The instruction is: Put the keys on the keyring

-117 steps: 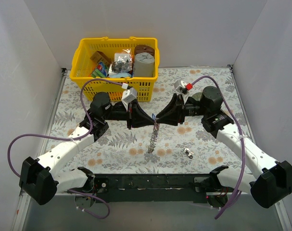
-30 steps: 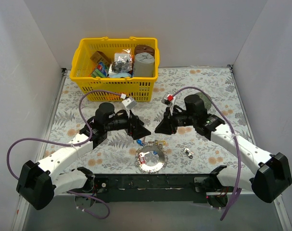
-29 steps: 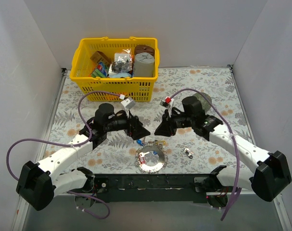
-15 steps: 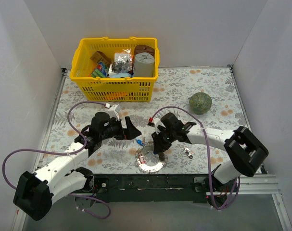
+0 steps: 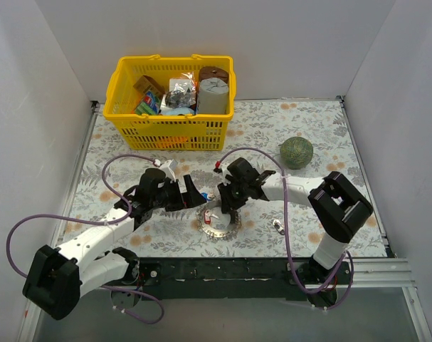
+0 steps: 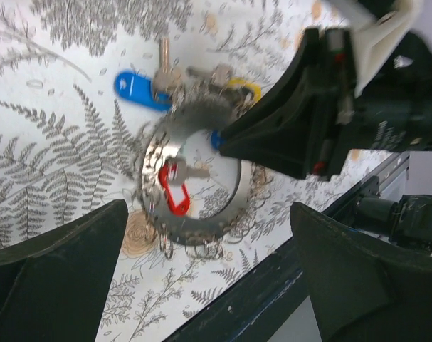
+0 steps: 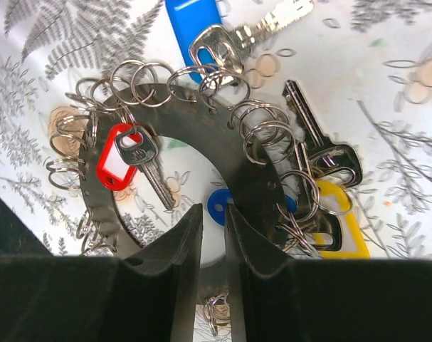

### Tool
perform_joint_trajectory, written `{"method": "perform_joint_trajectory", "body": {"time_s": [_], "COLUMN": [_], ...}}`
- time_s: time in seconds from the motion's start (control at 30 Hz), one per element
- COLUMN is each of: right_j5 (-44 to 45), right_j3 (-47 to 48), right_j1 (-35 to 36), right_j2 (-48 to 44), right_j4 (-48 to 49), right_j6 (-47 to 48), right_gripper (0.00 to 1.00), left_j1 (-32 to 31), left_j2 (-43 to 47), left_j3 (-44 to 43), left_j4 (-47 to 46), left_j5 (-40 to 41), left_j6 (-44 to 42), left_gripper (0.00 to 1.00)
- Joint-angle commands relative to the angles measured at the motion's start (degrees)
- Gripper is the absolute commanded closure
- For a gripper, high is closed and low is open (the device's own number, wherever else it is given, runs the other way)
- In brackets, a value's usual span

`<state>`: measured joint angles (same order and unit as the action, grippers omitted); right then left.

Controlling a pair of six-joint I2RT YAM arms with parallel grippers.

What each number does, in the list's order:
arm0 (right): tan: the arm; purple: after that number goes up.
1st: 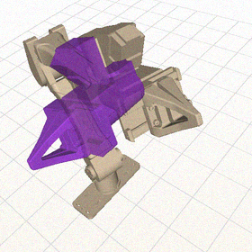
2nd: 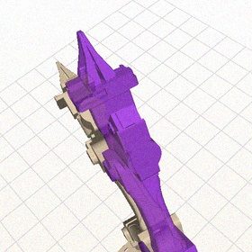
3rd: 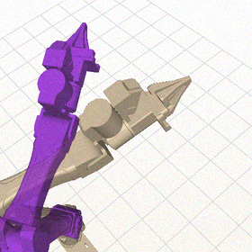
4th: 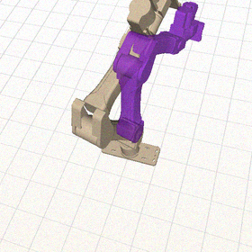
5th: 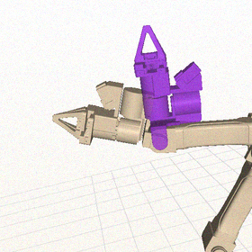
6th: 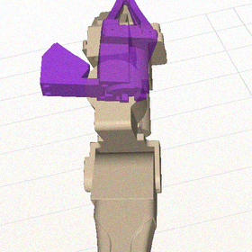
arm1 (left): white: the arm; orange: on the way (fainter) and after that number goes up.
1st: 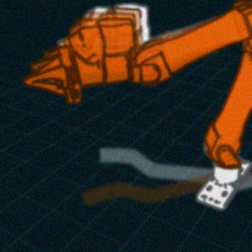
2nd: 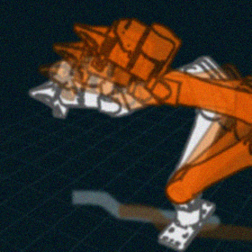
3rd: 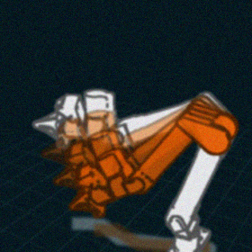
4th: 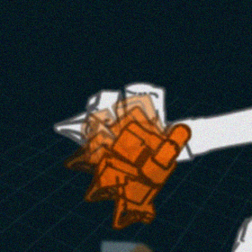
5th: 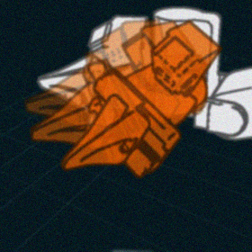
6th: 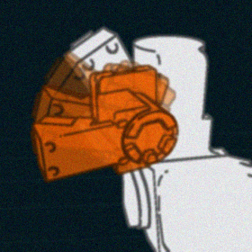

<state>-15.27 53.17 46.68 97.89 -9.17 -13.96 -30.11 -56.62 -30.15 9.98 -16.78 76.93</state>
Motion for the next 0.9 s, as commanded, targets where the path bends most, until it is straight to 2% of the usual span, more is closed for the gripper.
{"method": "perform_joint_trajectory", "body": {"time_s": [0.0, 0.2, 0.3, 0.53, 0.83, 0.87], "right_j5": [7.5, 6.2, 4.0, -3.2, -6.2, -6.2], "right_j3": [-0.1, -0.1, -0.3, -2.9, -3.2, -3.2], "right_j1": [-1.1, -1.1, -1.1, -0.8, 2.4, 2.8], "right_j2": [0.0, -7.2, -10.0, -13.4, -11.0, -10.8], "right_j4": [-3.6, -3.6, -2.8, 2.0, 4.8, 4.8], "right_j6": [-0.7, 0.2, 0.6, 0.9, 1.7, 1.7], "right_gripper": [0.72, 0.72, 0.72, 0.71, 0.56, 0.48], "left_j1": [0.2, 0.4, 0.5, 0.9, 2.7, 2.7], "left_j2": [-3.1, -6.8, -9.8, -14.2, -11.3, -11.1], "left_j3": [1.2, 1.4, 2.0, 2.3, 4.1, 4.3], "left_j4": [-0.3, -0.1, -2.4, -5.3, -2.9, -2.5], "left_j5": [-4.1, -2.0, -4.0, -7.6, -9.1, -9.1], "left_j6": [0.9, 1.3, 2.4, 3.2, 3.2, 3.3], "left_gripper": [0.02, 0.02, 0.02, 0.10, 0.17, 0.18]}}
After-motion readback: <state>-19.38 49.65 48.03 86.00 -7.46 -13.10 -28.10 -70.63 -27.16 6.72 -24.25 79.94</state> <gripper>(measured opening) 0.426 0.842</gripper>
